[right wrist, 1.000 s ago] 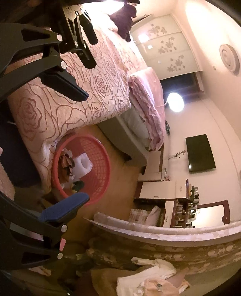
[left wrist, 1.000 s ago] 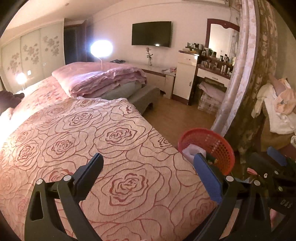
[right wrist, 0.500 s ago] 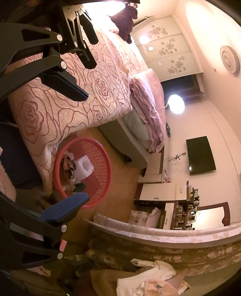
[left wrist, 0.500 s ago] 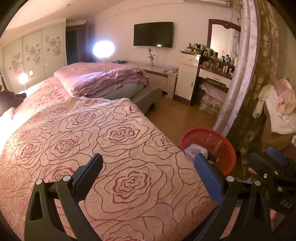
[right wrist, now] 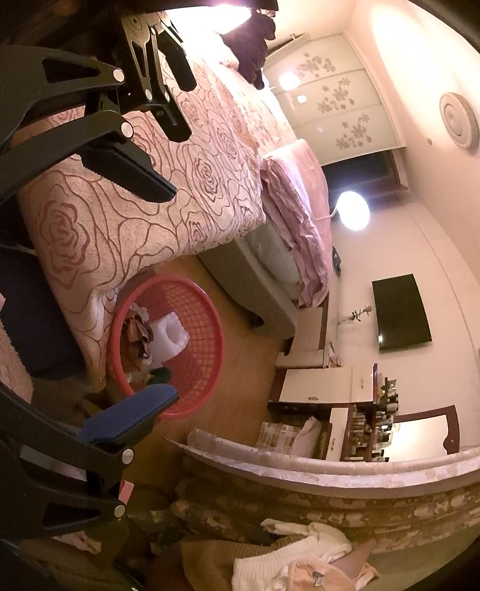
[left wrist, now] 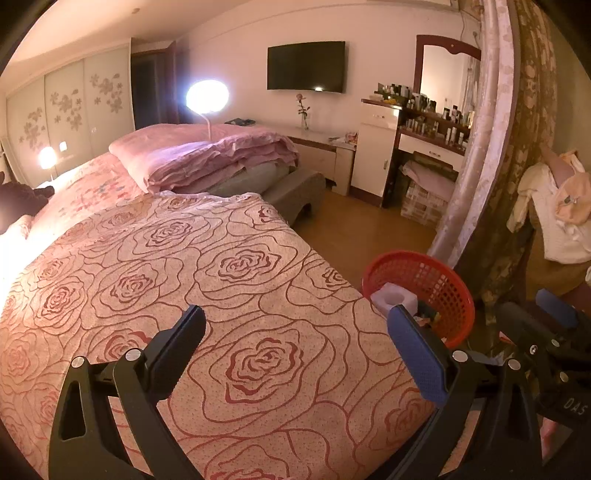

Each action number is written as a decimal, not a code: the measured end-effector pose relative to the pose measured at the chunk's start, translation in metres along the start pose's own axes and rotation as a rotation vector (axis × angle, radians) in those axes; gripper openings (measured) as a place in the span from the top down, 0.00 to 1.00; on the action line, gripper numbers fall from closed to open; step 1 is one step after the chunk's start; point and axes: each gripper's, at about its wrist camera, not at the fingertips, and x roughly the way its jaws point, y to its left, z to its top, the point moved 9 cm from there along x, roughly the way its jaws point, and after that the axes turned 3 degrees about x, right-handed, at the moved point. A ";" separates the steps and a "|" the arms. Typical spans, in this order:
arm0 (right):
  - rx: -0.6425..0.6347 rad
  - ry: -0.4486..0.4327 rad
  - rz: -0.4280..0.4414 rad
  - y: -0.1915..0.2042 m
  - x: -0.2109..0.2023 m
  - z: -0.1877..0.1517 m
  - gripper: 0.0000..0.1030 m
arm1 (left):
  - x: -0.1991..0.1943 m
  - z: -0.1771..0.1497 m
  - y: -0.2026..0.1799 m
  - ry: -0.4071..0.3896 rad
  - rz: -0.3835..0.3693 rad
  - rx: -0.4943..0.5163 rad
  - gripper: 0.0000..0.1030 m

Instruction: Collect trash

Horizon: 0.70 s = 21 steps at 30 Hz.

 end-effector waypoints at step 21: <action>0.000 0.002 0.001 0.001 0.000 0.000 0.07 | 0.002 -0.004 -0.003 0.001 0.006 0.003 0.08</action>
